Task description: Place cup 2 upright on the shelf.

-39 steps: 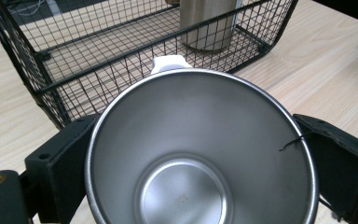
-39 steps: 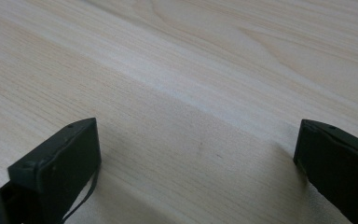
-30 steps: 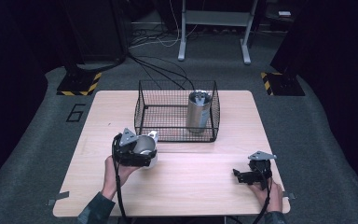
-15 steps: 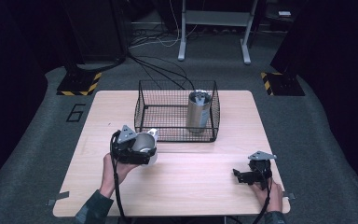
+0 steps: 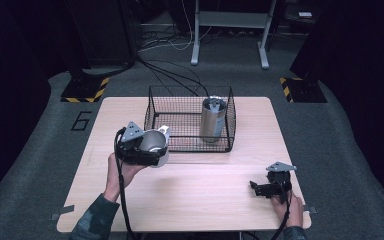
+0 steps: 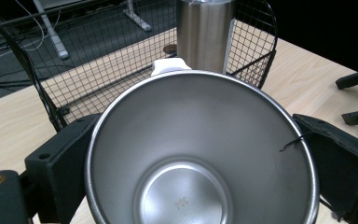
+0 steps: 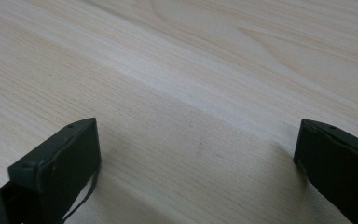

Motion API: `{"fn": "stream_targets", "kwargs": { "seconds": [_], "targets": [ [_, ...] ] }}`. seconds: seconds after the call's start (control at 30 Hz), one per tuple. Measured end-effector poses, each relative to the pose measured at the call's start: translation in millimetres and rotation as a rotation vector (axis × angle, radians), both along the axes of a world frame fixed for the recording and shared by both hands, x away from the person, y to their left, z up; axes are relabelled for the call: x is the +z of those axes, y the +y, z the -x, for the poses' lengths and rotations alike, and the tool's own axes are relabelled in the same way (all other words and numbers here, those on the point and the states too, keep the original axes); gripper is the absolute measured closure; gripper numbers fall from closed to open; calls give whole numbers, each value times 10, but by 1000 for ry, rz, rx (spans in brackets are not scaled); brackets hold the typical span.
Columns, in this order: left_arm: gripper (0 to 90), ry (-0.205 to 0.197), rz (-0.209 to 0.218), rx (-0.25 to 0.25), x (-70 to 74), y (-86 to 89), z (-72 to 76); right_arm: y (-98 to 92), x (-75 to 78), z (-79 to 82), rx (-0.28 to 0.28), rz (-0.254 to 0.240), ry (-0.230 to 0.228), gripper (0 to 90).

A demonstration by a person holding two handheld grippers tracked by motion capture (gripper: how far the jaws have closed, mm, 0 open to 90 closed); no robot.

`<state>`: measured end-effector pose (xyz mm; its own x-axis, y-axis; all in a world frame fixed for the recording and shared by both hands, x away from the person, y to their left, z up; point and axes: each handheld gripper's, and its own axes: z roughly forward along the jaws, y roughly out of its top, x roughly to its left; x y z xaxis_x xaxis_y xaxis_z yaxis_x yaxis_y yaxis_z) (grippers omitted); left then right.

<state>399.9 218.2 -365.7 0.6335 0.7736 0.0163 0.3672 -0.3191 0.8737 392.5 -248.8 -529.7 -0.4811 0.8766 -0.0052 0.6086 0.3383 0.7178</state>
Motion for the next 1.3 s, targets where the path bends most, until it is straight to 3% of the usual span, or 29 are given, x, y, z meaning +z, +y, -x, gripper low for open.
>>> {"fn": "stream_targets", "kwargs": {
  "seconds": [0.4, 1.3],
  "targets": [
    [60, -36, 3, -11, 217, -62, -131, 1, -1, 0, -1, -1, -1, 0],
    [60, -68, -28, -28, 479, -324, -550, -1, 0, -2, 0, 1, -1, 0]
  ]
}}
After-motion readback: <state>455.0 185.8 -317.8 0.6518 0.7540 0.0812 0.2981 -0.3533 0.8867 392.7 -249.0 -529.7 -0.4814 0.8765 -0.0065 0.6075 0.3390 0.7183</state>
